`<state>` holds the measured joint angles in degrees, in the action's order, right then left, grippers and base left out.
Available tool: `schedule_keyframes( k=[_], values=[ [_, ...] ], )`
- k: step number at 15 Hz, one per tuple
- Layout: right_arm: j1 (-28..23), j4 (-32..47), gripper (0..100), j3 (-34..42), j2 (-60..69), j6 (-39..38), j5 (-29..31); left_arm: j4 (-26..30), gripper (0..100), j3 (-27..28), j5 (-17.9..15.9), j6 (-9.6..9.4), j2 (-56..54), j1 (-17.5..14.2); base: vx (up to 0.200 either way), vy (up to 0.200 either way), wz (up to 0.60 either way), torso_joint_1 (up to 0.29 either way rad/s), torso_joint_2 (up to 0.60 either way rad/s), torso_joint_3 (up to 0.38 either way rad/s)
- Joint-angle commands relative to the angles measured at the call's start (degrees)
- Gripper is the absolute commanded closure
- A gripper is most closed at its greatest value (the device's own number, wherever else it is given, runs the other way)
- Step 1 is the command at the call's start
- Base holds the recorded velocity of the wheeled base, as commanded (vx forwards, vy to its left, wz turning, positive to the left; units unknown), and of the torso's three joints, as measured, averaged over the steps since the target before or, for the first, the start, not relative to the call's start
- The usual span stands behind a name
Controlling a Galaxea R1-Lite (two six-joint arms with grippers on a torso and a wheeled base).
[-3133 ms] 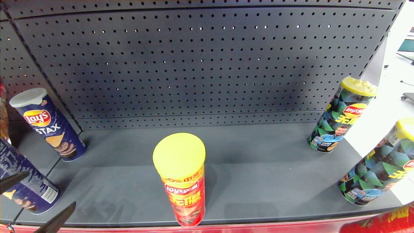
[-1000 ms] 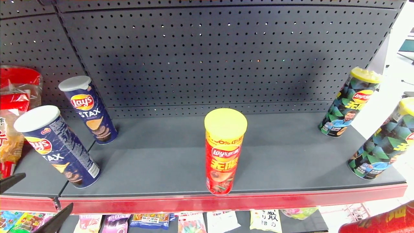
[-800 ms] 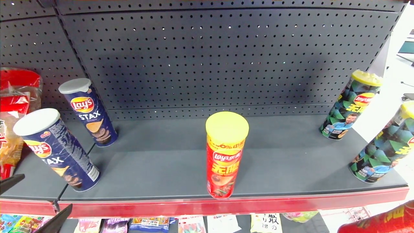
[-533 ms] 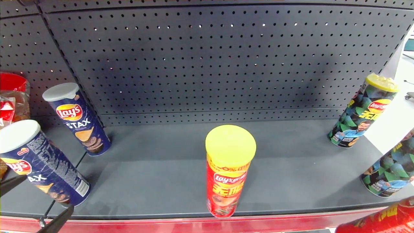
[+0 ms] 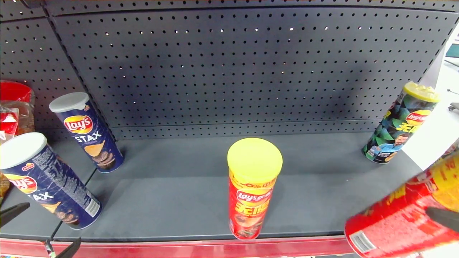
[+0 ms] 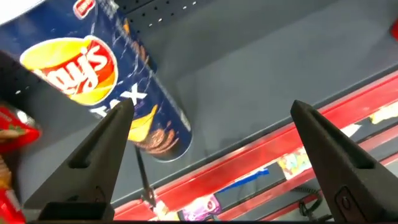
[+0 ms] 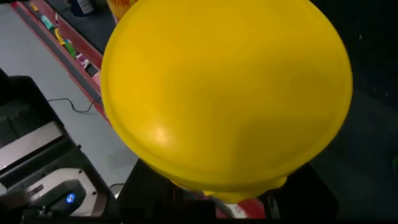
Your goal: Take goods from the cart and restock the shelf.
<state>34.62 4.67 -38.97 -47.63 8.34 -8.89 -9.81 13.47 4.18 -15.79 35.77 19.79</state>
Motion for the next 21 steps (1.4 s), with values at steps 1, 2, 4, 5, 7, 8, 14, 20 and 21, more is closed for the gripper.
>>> schedule_keyframes(
  k=[1, 2, 4, 5, 7, 8, 14, 20, 21],
  values=[
    [1.2, -6.3, 100, -3.2, -11.6, 1.2, 0.3, 0.0, 0, 0.3, -0.4, 0.05, 0.1, 0.0, 0.000, 0.000, 0.00, 0.000, 0.00, 0.000],
    [1.2, -8.1, 100, -5.9, -16.0, 1.8, 0.5, 0.0, 0, 0.6, -1.0, 0.05, 0.0, 0.0, 0.000, 0.000, 0.00, 0.000, 0.00, 0.000],
    [1.2, -7.9, 100, -9.1, -20.5, 1.8, 2.2, 0.0, 0, 0.8, -1.1, 0.05, 0.4, 0.0, 0.000, 0.000, 0.00, 0.000, 0.00, 0.000],
    [1.2, -7.8, 100, -10.0, -22.1, 1.8, 3.0, 0.0, 0, 0.8, -1.3, 0.05, 0.4, 0.0, 0.000, 0.000, 0.00, 0.000, 0.00, 0.000],
    [1.2, -8.2, 100, -11.2, -24.4, 1.8, 3.4, 0.0, 0, 0.8, -1.3, 0.05, 0.7, 0.0, 0.000, 0.000, 0.00, 0.000, 0.00, 0.000],
    [1.2, -8.4, 100, -13.8, -28.0, 1.7, 3.3, 0.0, 0, 0.9, -1.3, 0.05, 1.3, 0.0, 0.000, 0.000, 0.00, 0.000, 0.00, 0.000],
    [1.3, -8.7, 100, -21.1, -37.0, 1.8, 2.7, -0.2, 0, 6.3, -5.5, 1.72, 8.1, 0.0, 0.000, 0.000, 0.00, 0.000, 0.00, 0.000],
    [1.3, -14.7, 100, -22.6, -43.4, 1.2, 0.6, -0.2, 0, 5.9, -5.9, 2.69, 9.1, 0.0, 0.000, 0.000, 0.00, 0.000, 0.00, 0.000],
    [1.3, -15.1, 100, -22.9, -44.3, 1.2, 0.4, -0.2, 0, 6.0, -5.9, 3.48, 9.2, 0.1, 0.000, 0.000, 0.00, 0.000, 0.00, 0.000]
  ],
)
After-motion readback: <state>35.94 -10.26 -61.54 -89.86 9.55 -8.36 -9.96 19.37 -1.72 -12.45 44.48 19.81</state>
